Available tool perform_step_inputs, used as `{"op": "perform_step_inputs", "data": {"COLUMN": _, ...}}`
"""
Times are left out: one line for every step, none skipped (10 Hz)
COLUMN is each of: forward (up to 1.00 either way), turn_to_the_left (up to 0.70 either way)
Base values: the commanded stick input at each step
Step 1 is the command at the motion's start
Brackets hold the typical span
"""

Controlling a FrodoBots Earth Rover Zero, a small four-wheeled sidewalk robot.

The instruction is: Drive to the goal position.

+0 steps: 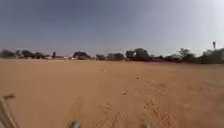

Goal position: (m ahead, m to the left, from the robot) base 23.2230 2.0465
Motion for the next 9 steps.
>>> {"op": "perform_step_inputs", "data": {"forward": 0.7, "turn_to_the_left": 0.0}}
{"op": "perform_step_inputs", "data": {"forward": 0.7, "turn_to_the_left": 0.0}}
{"op": "perform_step_inputs", "data": {"forward": 0.7, "turn_to_the_left": 0.0}}
{"op": "perform_step_inputs", "data": {"forward": 0.7, "turn_to_the_left": 0.0}}
{"op": "perform_step_inputs", "data": {"forward": 0.7, "turn_to_the_left": 0.0}}
{"op": "perform_step_inputs", "data": {"forward": 0.7, "turn_to_the_left": 0.0}}
{"op": "perform_step_inputs", "data": {"forward": 0.7, "turn_to_the_left": 0.0}}
{"op": "perform_step_inputs", "data": {"forward": 0.7, "turn_to_the_left": 0.0}}
{"op": "perform_step_inputs", "data": {"forward": 0.7, "turn_to_the_left": 0.0}}
